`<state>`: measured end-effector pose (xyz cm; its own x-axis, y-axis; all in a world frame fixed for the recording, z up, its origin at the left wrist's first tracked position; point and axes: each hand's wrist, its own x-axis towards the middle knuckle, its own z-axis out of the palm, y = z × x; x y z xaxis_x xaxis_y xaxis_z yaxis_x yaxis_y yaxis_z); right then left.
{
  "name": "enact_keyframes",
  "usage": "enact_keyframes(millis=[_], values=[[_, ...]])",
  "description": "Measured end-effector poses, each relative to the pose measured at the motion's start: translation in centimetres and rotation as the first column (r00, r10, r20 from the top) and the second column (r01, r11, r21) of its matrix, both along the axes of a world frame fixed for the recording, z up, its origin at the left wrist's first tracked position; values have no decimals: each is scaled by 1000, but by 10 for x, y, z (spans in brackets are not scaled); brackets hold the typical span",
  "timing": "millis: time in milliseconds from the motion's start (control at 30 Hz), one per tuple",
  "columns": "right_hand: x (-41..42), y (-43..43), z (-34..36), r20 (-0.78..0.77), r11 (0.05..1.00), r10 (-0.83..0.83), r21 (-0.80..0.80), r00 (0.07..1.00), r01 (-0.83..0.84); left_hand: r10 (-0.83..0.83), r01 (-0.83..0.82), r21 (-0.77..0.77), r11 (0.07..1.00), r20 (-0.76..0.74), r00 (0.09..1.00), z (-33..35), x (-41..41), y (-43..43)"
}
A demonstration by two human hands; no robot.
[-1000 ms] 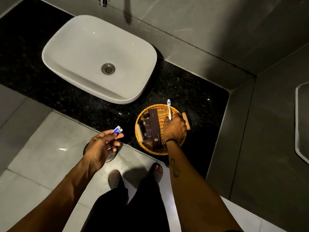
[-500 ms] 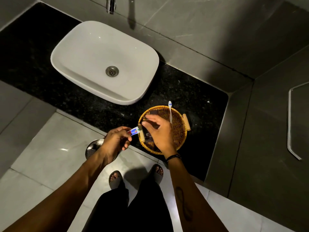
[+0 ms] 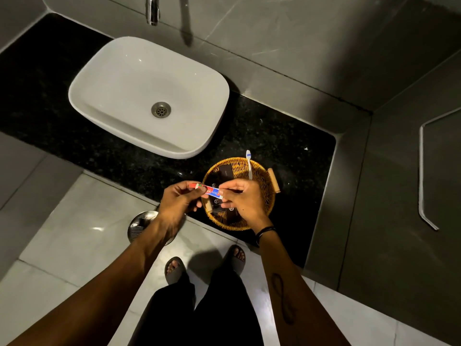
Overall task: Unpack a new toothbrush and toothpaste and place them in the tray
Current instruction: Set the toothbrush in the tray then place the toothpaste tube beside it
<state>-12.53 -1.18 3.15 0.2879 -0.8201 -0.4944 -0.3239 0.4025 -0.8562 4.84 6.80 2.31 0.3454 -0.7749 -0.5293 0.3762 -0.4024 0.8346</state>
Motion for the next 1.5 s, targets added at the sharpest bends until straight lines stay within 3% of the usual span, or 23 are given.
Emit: enact_keyframes(millis=[167,533,733,933,1067,1167,1500], values=[[-16,-1,-3,21,998,-49,27,999,49,123,-123,-10,992,-8,992,-2,-7,-11],[-41,-10,-8,39,991,-131,29,991,130,33,-33,22,999,-16,999,-9,-14,-34],[-49,-10,-25,-70,1000,-8,2,997,9,-51,50,19,999,74,996,-16,-21,-51],[-44,-7,-60,-278,928,-363,-20,889,373,-11,6,53,999,83,997,-13,-22,-66],[-34,-9,-73,-436,925,-376,-129,818,357,89,-99,94,991,108,990,-15,-13,-51],[-27,-8,-76,-462,930,-365,-149,808,336,138,-153,111,982,133,981,-20,-4,-36],[-21,-6,-81,-492,951,-305,-204,815,233,45,-67,140,988,159,986,-28,6,-15]])
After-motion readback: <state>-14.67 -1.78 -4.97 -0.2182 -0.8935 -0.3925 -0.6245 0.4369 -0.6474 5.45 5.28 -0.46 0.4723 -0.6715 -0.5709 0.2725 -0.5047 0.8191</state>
